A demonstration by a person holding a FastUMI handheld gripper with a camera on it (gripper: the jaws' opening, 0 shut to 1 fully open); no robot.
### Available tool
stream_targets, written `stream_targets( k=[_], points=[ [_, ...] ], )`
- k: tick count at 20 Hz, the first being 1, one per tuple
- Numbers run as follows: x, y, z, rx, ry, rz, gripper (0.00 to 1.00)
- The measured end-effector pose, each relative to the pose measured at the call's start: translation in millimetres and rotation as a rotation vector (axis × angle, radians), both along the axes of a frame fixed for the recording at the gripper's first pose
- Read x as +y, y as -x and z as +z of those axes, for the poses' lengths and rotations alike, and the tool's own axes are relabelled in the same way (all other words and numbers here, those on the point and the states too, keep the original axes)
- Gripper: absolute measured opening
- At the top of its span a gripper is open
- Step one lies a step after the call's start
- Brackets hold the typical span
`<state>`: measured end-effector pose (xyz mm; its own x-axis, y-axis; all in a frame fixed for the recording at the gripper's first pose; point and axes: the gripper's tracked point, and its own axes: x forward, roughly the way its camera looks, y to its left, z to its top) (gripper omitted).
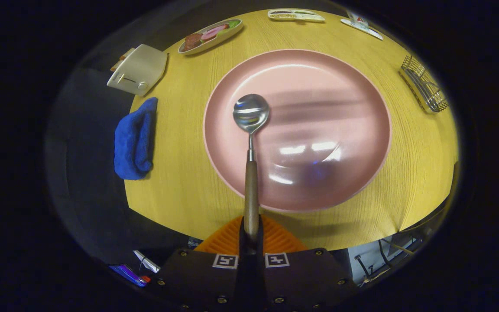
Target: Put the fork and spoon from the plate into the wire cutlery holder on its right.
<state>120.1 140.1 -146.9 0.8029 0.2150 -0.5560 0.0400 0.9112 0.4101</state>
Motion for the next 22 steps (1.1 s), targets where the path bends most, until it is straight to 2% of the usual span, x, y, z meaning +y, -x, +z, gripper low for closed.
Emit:
stream_targets(
  k=[15,16,17,22],
  points=[
    [-12,6,30,-0.105,-0.009,-0.009,0.08],
    [-16,4,31,-0.128,-0.016,-0.032,0.08],
    [-21,11,39,-0.138,-0.023,-0.04,0.02],
    [-45,15,47,-0.166,-0.013,-0.075,0.02]
  ],
)
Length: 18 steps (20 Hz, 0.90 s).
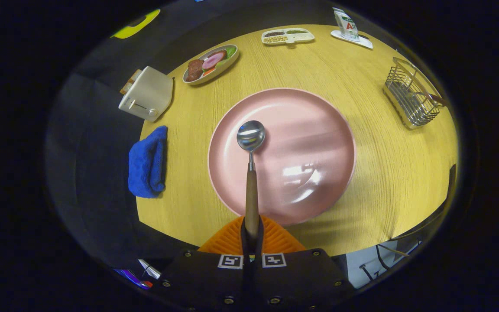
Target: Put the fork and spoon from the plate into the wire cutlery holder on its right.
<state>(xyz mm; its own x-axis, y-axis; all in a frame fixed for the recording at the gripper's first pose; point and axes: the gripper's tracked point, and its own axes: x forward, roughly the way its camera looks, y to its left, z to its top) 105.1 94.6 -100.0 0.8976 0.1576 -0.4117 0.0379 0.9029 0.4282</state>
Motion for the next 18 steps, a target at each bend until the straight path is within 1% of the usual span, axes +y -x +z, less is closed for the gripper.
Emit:
stream_targets(
  k=[5,10,14,18],
  points=[
    [-42,30,25,-0.059,-0.019,-0.062,0.02],
    [-113,75,52,-0.117,-0.038,-0.186,0.02],
    [-167,105,54,-0.121,-0.046,-0.285,0.02],
    [-200,120,44,-0.096,-0.061,-0.337,0.02]
  ],
)
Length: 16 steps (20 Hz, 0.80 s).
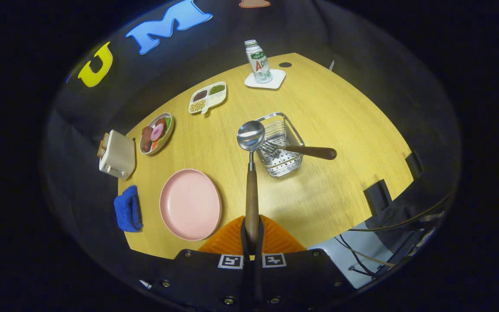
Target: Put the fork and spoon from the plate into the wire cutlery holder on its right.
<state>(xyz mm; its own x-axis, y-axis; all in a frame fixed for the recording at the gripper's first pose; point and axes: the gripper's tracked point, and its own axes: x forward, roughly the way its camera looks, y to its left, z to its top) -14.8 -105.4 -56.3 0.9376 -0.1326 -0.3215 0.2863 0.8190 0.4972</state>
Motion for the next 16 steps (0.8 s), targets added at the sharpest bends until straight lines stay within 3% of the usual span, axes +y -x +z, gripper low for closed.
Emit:
stream_targets(
  k=[10,16],
  points=[
    [-27,-11,-2,0.046,-0.007,-0.003,0.02],
    [-38,-12,14,0.007,-0.017,-0.032,0.17]
  ],
)
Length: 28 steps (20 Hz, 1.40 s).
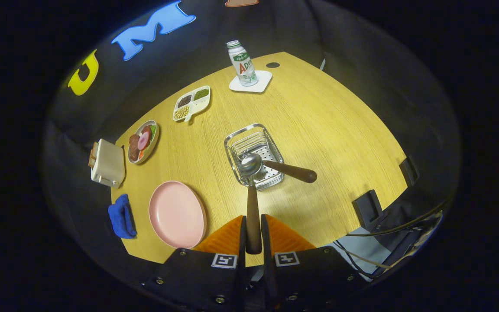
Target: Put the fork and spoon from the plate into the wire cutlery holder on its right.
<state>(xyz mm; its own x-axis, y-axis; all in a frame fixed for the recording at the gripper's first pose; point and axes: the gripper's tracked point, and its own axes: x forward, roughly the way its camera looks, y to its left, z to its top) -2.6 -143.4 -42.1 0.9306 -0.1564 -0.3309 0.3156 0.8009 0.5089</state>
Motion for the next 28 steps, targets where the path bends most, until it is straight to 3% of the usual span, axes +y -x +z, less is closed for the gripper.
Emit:
stream_targets(
  k=[1,6,9,12,14,19,24,28],
  points=[
    [-1,1,1,-0.003,-0.002,-0.002,0.25],
    [-2,8,1,-0.011,-0.014,-0.007,0.26],
    [0,8,-2,-0.005,-0.018,-0.005,0.39],
    [0,7,-1,-0.013,-0.025,-0.004,0.39],
    [1,6,-2,-0.019,-0.03,0.003,0.52],
    [2,6,2,-0.035,-0.025,0.008,0.65],
    [-6,9,17,-0.093,0.045,-0.039,0.65],
    [-18,24,73,-0.31,0.172,-0.116,0.65]
  ],
)
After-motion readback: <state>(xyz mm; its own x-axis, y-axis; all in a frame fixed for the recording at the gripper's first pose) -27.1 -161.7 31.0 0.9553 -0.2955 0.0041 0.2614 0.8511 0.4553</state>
